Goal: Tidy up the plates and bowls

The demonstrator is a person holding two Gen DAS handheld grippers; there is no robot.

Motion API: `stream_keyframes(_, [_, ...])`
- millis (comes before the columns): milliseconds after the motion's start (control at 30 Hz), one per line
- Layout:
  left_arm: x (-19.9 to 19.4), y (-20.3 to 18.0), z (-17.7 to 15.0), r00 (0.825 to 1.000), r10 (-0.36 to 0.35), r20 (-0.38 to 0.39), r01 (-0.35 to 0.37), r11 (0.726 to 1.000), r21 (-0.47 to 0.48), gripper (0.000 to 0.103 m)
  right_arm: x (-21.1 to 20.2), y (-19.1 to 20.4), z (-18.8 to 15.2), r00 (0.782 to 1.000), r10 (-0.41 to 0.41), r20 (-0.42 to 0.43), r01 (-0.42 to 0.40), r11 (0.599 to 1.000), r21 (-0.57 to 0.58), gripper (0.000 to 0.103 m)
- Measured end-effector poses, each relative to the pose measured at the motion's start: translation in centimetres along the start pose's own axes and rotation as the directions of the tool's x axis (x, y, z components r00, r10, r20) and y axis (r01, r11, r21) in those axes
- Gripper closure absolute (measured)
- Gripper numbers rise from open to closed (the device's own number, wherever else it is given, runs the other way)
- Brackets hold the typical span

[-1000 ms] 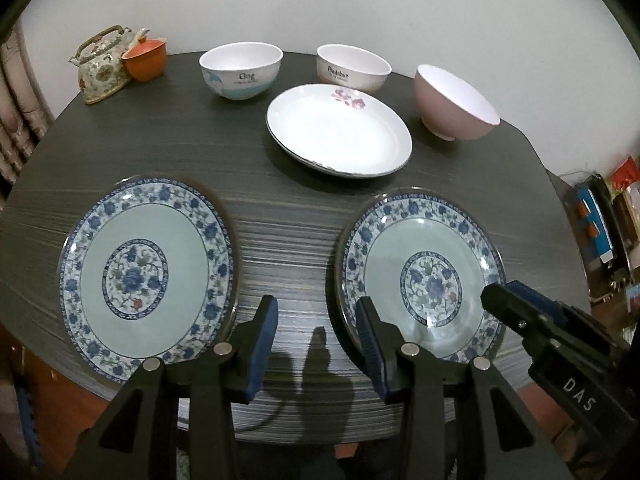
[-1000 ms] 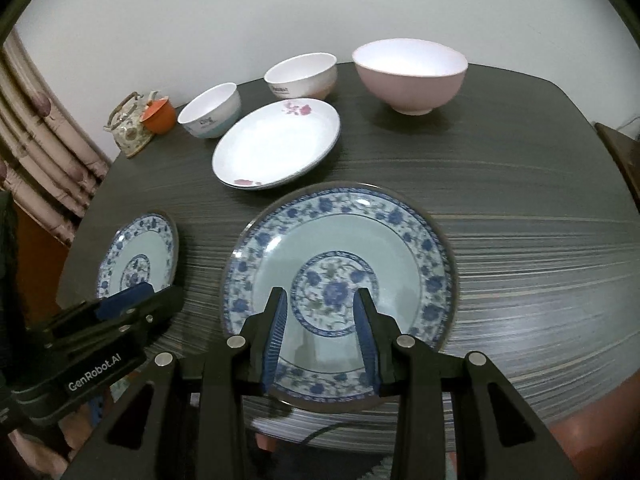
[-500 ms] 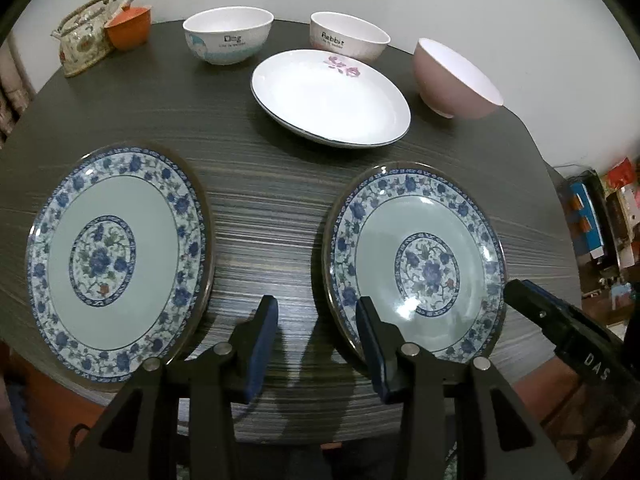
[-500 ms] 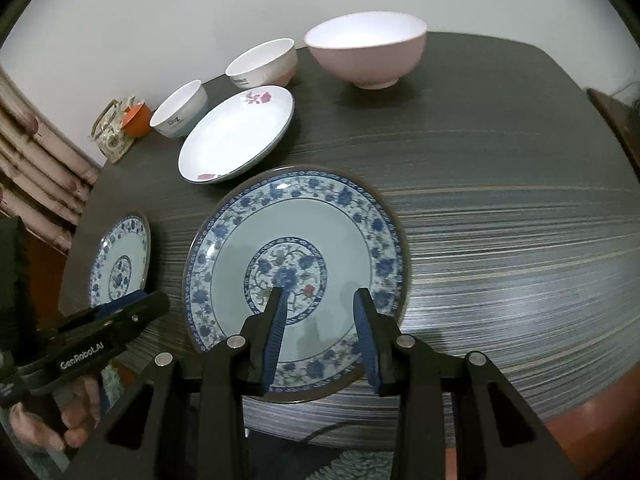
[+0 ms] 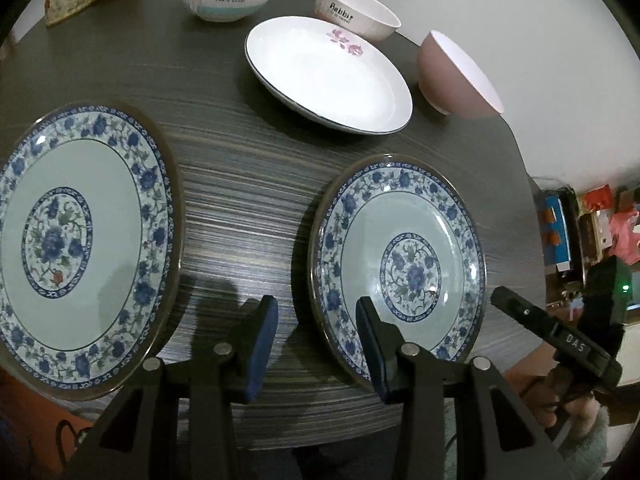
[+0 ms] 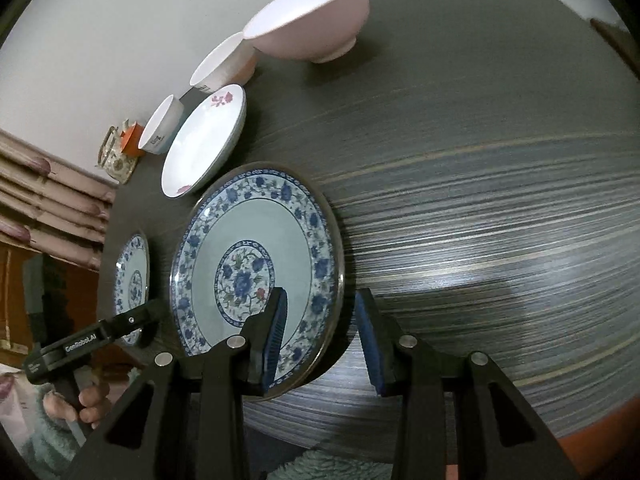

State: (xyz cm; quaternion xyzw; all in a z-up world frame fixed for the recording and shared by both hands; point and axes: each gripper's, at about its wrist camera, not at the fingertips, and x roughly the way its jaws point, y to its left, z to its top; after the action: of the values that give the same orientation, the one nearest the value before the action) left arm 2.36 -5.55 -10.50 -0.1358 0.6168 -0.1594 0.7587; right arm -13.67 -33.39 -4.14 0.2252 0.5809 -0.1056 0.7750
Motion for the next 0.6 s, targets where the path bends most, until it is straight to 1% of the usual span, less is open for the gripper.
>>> stream_keyframes(200, [1.0,0.6,0.6,0.998,-0.045,-0.038,0.043,0.998,-0.053,0.062,1.4,-1.1,0.3,0.997,0.071,-0.038,-0.070,0.997,0.041,0.069])
stream_keyframes(533, [2.0,0.9,1.2,0.996,-0.069,-0.058,0.064,0.995,-0.079,0.062,2.2,-2.4,1.1,0.990,0.135,-0.042,-0.132,0.988,0.077,0.070])
stream_keyframes(600, [2.2,1.0,1.3,0.996,-0.065,-0.060,0.059,0.995,-0.085,0.062,2.4,-2.7,1.4,0.987,0.151,-0.046,-0.147,0.986,0.084,0.072])
